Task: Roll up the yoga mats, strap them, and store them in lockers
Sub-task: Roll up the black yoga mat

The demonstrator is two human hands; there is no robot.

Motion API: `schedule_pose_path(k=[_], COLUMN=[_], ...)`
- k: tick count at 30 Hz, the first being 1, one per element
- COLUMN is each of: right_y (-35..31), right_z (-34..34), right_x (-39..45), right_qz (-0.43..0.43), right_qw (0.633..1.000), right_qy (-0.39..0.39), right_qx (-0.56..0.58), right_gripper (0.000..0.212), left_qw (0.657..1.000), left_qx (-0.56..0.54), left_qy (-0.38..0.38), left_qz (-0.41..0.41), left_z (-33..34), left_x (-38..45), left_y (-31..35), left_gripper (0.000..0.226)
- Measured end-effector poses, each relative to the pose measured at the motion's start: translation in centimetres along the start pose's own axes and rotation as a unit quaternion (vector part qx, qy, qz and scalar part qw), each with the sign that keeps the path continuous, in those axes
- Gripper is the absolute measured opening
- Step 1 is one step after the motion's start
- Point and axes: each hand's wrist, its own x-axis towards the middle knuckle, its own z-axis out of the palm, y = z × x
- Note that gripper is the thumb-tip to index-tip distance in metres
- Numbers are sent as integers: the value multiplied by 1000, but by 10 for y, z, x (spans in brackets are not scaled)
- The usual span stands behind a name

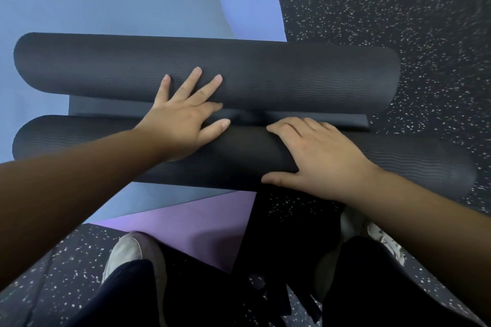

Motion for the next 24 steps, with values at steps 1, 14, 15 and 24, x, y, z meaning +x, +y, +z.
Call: schedule_pose_path(k=[1,14,15,24], right_y=[1,7,7,7], right_z=[-4,-13,-13,-9], right_x=[2,16,16,17], right_qz=[2,12,13,15], right_qw=[1000,999,999,1000], right_qy=[-17,-21,-21,-11], right_qx=[-4,27,24,-6], right_gripper=[93,108,107,103], left_qw=[1000,996,997,995], left_qx=[1,47,34,-61], left_qy=[3,22,15,-61], left_qz=[-5,-70,-66,42], left_z=[-2,-4,-4,1], left_x=[1,12,12,3], left_y=[0,-1,-2,-33], left_gripper=[92,77,77,122])
